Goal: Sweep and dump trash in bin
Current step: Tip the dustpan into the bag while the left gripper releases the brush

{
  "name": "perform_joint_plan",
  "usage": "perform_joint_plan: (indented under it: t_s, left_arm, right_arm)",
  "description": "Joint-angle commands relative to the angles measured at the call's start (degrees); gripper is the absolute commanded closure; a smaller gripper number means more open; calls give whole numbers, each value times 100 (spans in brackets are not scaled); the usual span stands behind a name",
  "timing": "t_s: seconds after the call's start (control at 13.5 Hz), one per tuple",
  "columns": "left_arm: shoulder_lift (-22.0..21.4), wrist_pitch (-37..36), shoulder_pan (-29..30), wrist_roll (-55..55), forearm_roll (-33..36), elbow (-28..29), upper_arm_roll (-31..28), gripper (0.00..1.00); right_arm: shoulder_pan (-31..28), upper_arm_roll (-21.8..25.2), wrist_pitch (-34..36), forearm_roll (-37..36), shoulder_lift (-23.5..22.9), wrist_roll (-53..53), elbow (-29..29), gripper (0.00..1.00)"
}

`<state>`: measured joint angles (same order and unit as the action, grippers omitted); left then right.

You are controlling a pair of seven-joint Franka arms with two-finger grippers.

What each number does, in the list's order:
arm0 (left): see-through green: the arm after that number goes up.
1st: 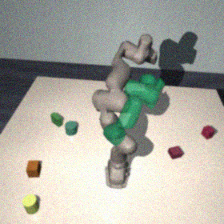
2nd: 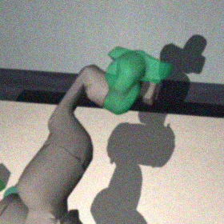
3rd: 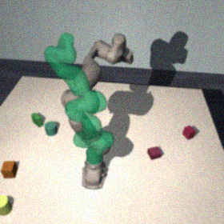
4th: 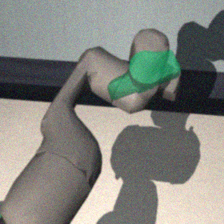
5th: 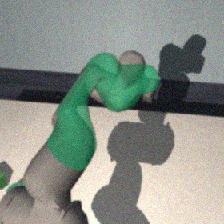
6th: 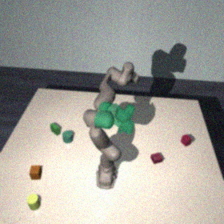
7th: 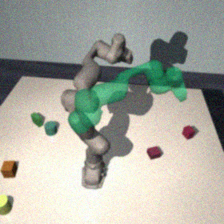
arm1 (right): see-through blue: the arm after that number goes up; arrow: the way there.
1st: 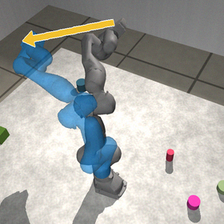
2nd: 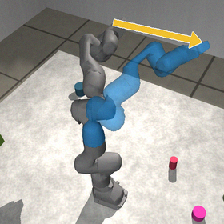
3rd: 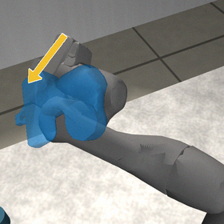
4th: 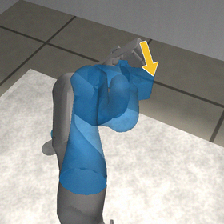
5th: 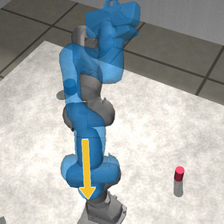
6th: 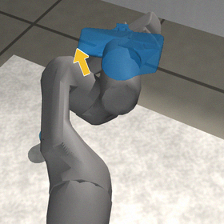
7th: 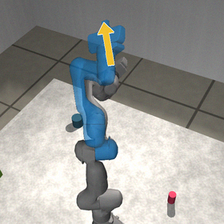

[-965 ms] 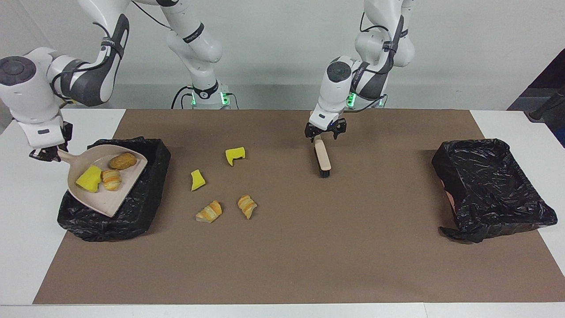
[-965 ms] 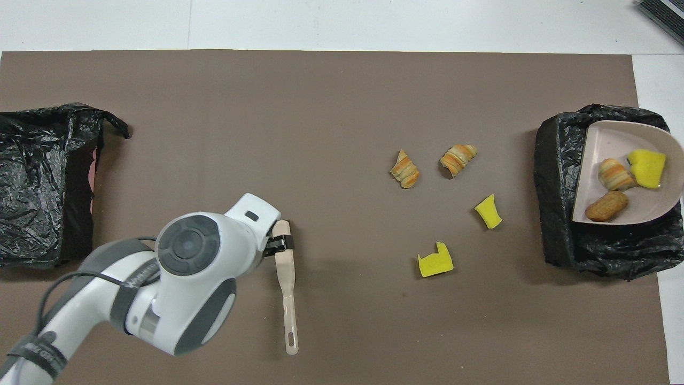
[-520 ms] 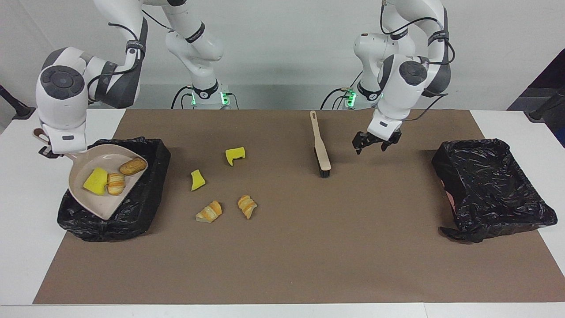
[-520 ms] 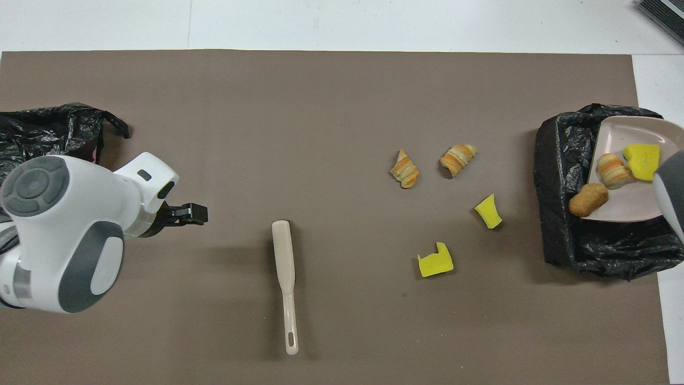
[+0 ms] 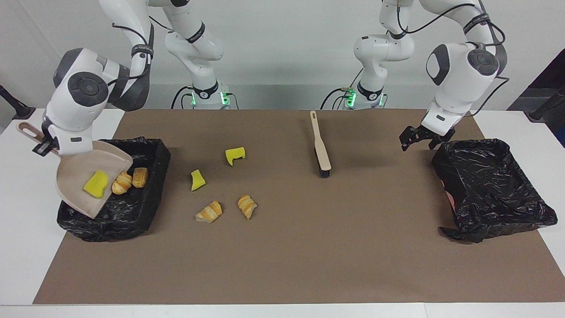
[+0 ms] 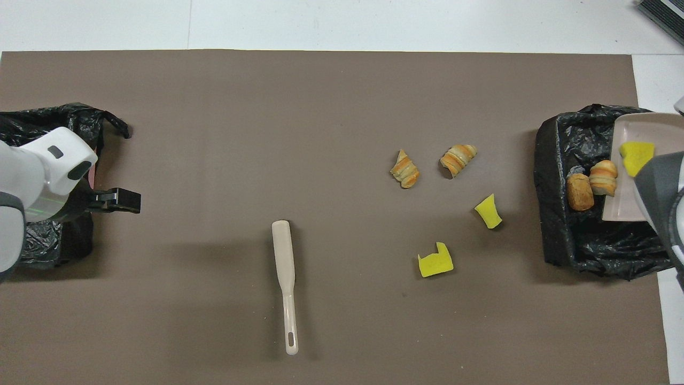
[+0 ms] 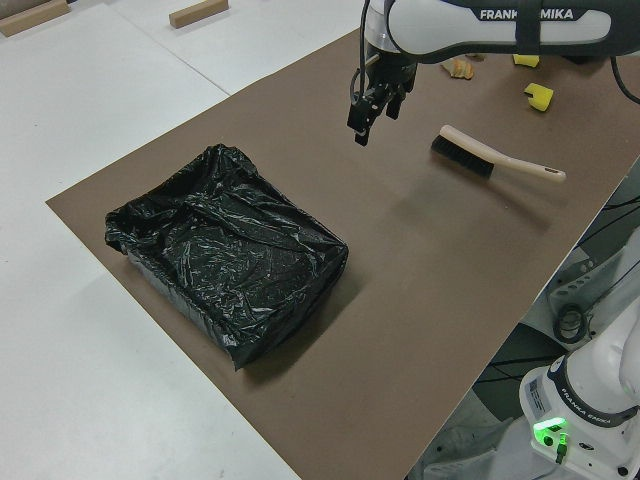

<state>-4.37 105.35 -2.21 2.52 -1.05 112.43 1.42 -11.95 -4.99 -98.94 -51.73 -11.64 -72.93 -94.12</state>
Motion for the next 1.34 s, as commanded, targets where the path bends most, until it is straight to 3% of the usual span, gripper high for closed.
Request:
perform_joint_plan:
  t_s: [0.0, 0.45, 0.67, 0.97, 1.26]
  left_arm:
    - [6, -733, 124, -217, 113, -563, 69, 0]
    - [-108, -1903, 133, -235, 96, -1600, 34, 0]
    - [-178, -2106, 133, -217, 114, -1803, 34, 0]
    - [-415, -1712, 159, -235, 105, -1514, -1, 0]
    - [-416, -1720, 150, -446, 105, -1531, 7, 0]
  right_arm:
    - [306, -20, 374, -372, -22, 130, 87, 100]
    - [650, -11, 664, -1057, 109, 130, -18, 100]
    - [833, -20, 665, -1304, 206, 130, -150, 100]
    - [879, -38, 568, -1515, 522, 358, -650, 100]
    - [914, -46, 480, -1884, 540, 349, -669, 100]
